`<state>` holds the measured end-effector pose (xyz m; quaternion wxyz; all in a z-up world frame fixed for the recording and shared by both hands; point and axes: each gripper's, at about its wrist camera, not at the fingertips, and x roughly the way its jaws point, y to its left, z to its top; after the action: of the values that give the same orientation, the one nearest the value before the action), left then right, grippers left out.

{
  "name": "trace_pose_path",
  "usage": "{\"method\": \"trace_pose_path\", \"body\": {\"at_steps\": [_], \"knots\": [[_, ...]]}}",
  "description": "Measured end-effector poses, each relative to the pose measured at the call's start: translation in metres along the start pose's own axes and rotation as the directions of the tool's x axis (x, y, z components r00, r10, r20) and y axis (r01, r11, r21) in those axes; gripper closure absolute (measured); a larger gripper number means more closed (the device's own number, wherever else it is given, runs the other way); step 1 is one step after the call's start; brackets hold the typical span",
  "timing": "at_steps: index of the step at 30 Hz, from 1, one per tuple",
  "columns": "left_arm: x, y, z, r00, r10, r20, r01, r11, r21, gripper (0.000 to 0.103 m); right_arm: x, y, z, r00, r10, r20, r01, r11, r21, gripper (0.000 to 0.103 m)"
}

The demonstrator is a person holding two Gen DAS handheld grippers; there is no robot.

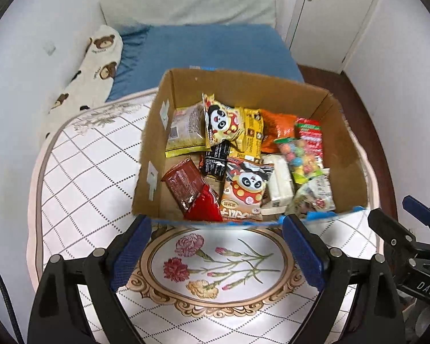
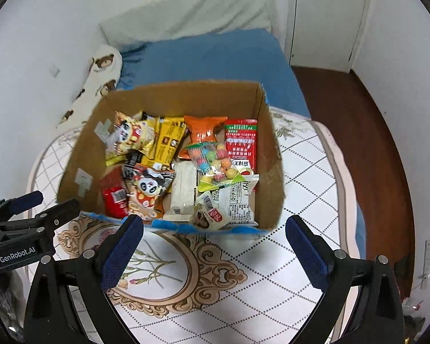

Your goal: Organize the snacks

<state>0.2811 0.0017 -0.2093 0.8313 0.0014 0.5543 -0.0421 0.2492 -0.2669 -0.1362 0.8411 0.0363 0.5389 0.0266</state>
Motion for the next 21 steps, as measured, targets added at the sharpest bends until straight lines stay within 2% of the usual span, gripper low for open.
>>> {"method": "trace_pose_path", "body": {"at_steps": [8,17,21], "knots": [[-0.065,-0.007,-0.040,0.990,0.017,0.143,-0.019,1.000,0.011,0.009,-0.076,0.011,-0.035,0.992,0.012,0.126,-0.011,1.000,-0.014,0.000],[-0.131,-0.007,-0.089,0.965,0.042,0.260,-0.041,0.999,-0.010,0.009,-0.151,0.019,-0.083,0.965,-0.020,0.262,0.027,0.999,-0.022,0.000],[-0.153,-0.006,-0.108,0.951,0.056,0.304,-0.057,0.998,-0.007,0.009,-0.176,0.021,-0.100,0.957,-0.024,0.291,0.030,0.999,-0.018,0.000]]}}
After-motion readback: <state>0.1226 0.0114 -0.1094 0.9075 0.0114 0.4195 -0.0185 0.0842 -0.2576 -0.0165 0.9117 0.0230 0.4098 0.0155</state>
